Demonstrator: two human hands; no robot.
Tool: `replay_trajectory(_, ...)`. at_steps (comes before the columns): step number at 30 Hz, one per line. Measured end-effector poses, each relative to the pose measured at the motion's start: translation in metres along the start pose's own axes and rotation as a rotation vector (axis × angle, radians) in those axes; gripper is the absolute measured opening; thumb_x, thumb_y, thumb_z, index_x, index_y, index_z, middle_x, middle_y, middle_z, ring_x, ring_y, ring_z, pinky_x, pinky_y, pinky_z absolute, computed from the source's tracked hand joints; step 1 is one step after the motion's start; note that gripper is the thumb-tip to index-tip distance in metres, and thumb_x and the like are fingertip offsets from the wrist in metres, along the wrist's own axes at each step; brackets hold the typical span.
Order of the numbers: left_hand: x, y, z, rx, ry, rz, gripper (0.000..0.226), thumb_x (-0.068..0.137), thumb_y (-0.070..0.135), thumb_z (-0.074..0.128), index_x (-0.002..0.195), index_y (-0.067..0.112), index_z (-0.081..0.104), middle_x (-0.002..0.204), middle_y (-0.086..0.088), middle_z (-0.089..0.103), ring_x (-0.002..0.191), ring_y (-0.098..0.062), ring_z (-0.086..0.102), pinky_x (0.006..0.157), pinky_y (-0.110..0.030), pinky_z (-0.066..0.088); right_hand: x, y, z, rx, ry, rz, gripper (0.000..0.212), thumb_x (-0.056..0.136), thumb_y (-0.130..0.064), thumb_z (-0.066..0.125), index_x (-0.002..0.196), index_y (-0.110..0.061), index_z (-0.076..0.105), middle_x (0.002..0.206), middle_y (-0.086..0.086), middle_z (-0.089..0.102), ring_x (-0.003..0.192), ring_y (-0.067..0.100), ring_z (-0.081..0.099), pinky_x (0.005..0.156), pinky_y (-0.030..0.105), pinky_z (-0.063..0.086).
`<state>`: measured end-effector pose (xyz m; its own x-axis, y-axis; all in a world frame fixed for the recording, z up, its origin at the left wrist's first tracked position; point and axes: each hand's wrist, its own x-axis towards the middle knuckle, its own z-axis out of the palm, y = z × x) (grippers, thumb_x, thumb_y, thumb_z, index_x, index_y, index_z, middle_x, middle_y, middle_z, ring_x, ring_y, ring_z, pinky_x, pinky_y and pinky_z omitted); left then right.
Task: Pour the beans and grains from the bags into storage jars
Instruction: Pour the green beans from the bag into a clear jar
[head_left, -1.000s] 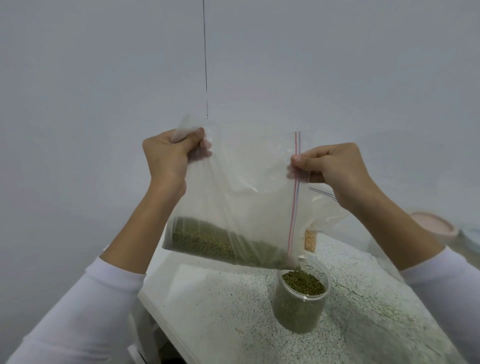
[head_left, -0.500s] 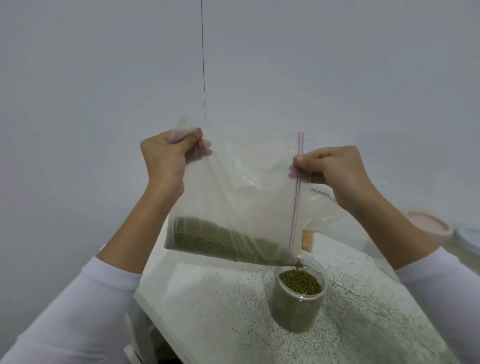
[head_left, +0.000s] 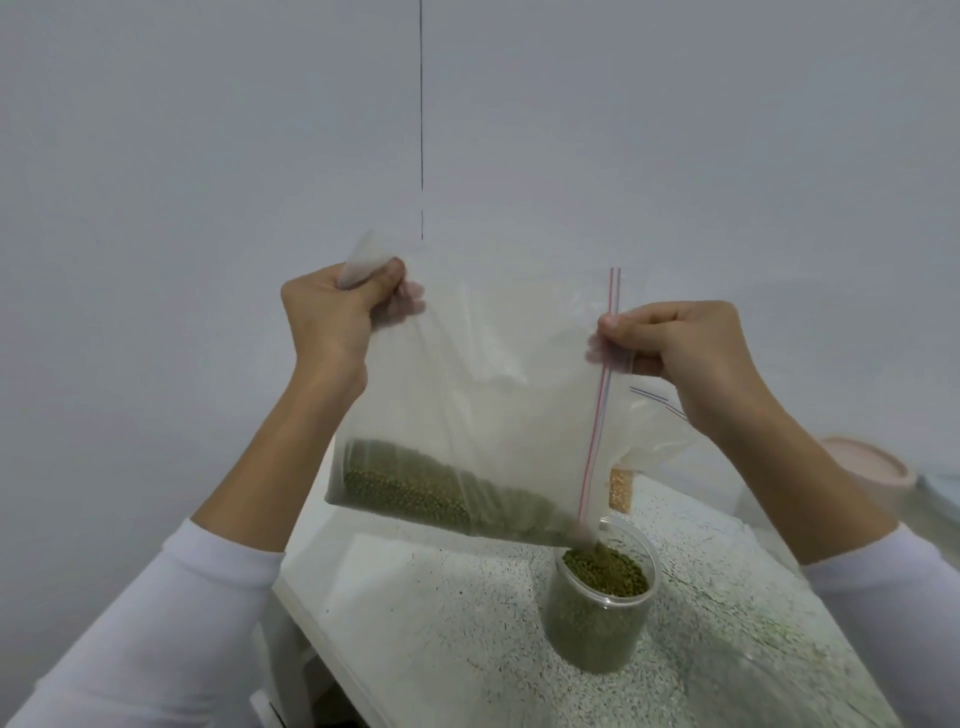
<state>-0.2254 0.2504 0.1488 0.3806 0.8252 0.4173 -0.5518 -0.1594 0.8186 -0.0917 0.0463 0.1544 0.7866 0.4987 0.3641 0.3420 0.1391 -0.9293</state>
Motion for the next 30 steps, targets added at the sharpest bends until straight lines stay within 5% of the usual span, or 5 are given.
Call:
replay_trajectory(21, -0.0049, 0.0057, 0.0015, 0.002, 0.026, 0.048, 0.009, 0.083, 0.002, 0.069, 0.076, -0.001, 0.066, 0.053, 0.000, 0.066, 0.055, -0.015, 0.065, 0.062, -0.027, 0.057, -0.0085, -0.0065, -0.0035, 0.025, 0.038, -0.023, 0.008, 0.076, -0.003, 0.074, 0.073, 0.003, 0.070, 0.072, 0.018, 0.071, 0.070, 0.030, 0.070, 0.078, 0.040, 0.059)
replay_trajectory(30, -0.0037, 0.0083, 0.0020, 0.039, -0.060, 0.021, 0.010, 0.084, 0.001, 0.068, 0.074, -0.001, 0.065, 0.053, -0.001, 0.065, 0.056, -0.018, 0.066, 0.073, -0.038, 0.060, -0.0056, -0.0036, -0.0017, -0.022, 0.012, -0.004, 0.008, 0.076, -0.004, 0.074, 0.075, 0.003, 0.071, 0.072, 0.018, 0.071, 0.071, 0.031, 0.071, 0.078, 0.041, 0.059)
